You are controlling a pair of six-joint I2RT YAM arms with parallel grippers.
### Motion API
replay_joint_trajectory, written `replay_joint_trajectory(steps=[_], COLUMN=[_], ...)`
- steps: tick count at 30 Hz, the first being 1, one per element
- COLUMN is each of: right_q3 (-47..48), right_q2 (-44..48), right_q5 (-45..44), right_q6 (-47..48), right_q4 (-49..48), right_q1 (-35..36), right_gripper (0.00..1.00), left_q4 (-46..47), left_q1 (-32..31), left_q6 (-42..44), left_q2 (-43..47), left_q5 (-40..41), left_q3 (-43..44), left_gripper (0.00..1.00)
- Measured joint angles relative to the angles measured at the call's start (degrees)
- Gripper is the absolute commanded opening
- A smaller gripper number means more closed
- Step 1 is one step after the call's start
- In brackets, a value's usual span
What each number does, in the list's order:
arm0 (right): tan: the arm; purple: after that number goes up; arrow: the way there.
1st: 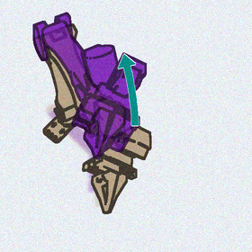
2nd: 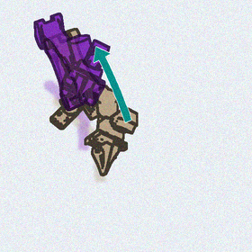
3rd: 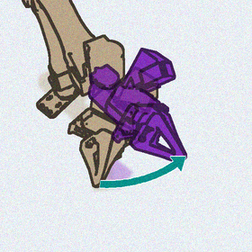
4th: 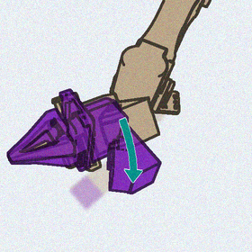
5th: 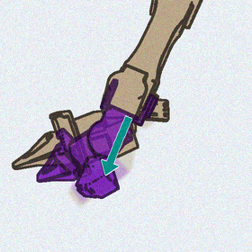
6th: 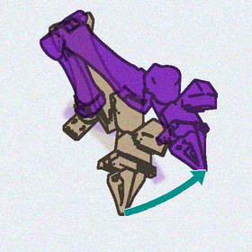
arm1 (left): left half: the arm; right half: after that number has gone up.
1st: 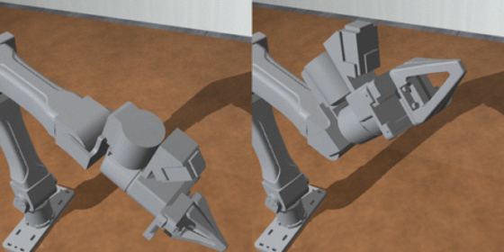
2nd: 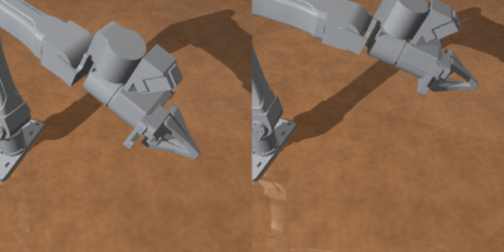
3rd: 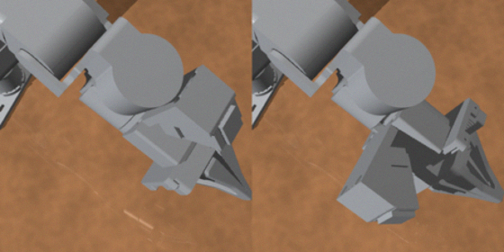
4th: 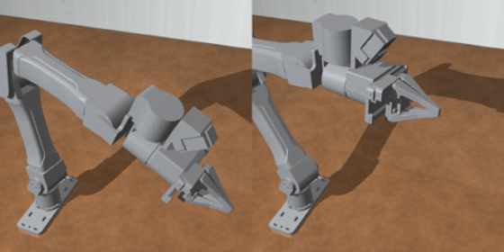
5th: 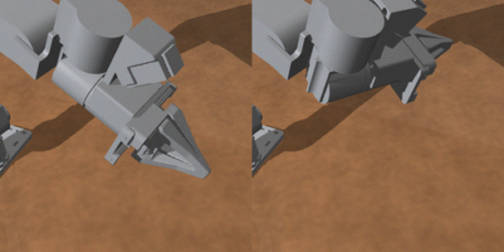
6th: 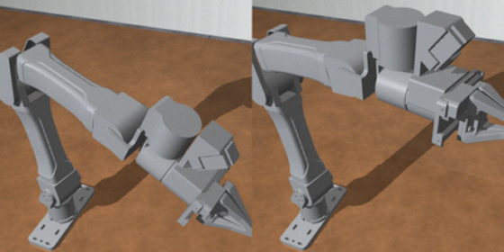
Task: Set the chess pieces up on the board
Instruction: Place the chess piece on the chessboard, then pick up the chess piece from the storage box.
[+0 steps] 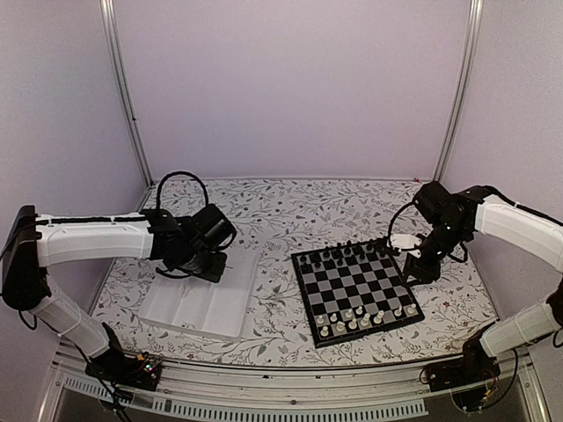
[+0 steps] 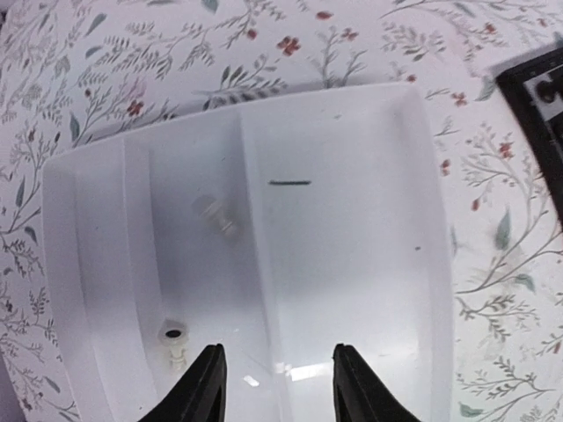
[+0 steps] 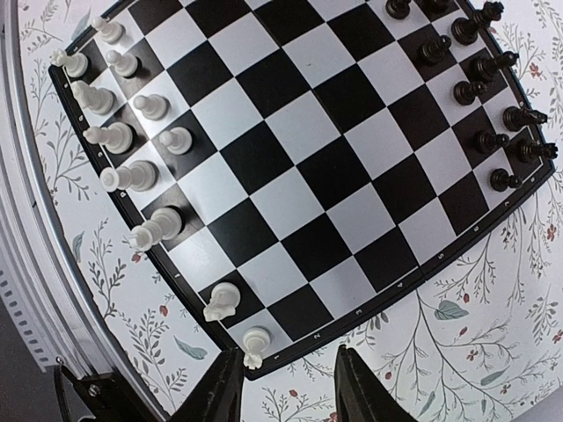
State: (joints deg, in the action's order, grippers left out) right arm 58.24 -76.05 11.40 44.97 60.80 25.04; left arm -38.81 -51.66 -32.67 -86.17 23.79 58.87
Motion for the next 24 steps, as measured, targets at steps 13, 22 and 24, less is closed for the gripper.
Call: replay_joint_trajectory(steps=[13,22,24], right_q3=[-0.24,-2.45,-2.45], right_q2=[-2.29,-1.99,-2.01], right_q5=[5.6,7.23,7.61], right_q6=[-2.93,-3.48,-3.58], right_q4=[-3.63,-4.66,-4.87], right_q1=[0.0,0.0,0.0], right_gripper=[0.39,0.38,0.38], left_q4=[-2.71,-4.17,-4.42], left_q1=[16.61,16.24,15.52], left_q6=[1.2,1.64,1.29], left_q2=[-3.65,-5.01,-4.98], left_q5=[-6.6,-11.82,-12.39], left_q3=[0.24,-1.62,-2.58], left_gripper=[0.36,0.45,0.47])
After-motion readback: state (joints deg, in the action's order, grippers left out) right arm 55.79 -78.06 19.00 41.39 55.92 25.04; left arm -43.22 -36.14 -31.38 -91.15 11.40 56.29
